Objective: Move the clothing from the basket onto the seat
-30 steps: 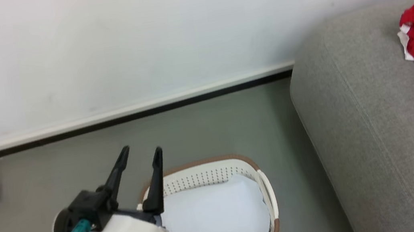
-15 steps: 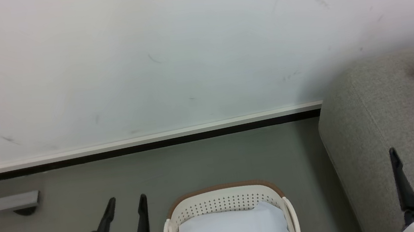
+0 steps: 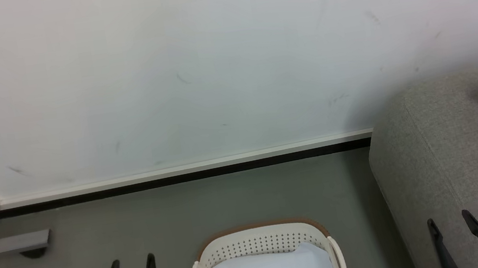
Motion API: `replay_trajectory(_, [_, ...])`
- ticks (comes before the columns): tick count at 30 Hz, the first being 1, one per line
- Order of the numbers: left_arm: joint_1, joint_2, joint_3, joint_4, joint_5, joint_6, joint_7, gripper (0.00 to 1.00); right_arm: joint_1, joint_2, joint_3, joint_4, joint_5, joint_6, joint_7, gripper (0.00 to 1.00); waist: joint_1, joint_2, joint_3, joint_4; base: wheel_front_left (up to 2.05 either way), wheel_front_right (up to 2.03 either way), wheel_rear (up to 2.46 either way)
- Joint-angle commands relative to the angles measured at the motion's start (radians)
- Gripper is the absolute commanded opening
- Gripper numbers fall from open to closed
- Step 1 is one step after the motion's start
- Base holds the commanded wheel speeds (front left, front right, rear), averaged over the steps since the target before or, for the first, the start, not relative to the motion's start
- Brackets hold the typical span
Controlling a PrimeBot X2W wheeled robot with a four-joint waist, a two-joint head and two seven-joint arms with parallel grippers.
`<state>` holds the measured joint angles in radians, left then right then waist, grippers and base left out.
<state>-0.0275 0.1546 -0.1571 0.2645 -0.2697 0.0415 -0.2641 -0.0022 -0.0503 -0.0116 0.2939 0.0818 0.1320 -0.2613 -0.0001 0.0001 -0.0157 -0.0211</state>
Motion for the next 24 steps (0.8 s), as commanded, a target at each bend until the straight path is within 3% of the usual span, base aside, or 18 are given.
replay_trajectory(1, [0.014, -0.004, 0.006, 0.004, 0.010, -0.003, -0.001, 1.00, 0.010, 0.001, 0.002, 0.005, 0.008, -0.003, -0.002, 1.00, 0.0001, -0.0001, -0.002, 0.001, 0.00, 0.00, 0.00])
replay_trajectory(24, [0.010, -0.069, 0.122, 0.053, 0.108, -0.080, -0.001, 1.00, -0.004, 0.001, 0.058, 0.040, 0.058, -0.003, -0.002, 1.00, 0.0001, -0.0001, -0.014, 0.007, 0.00, 0.00, 0.00])
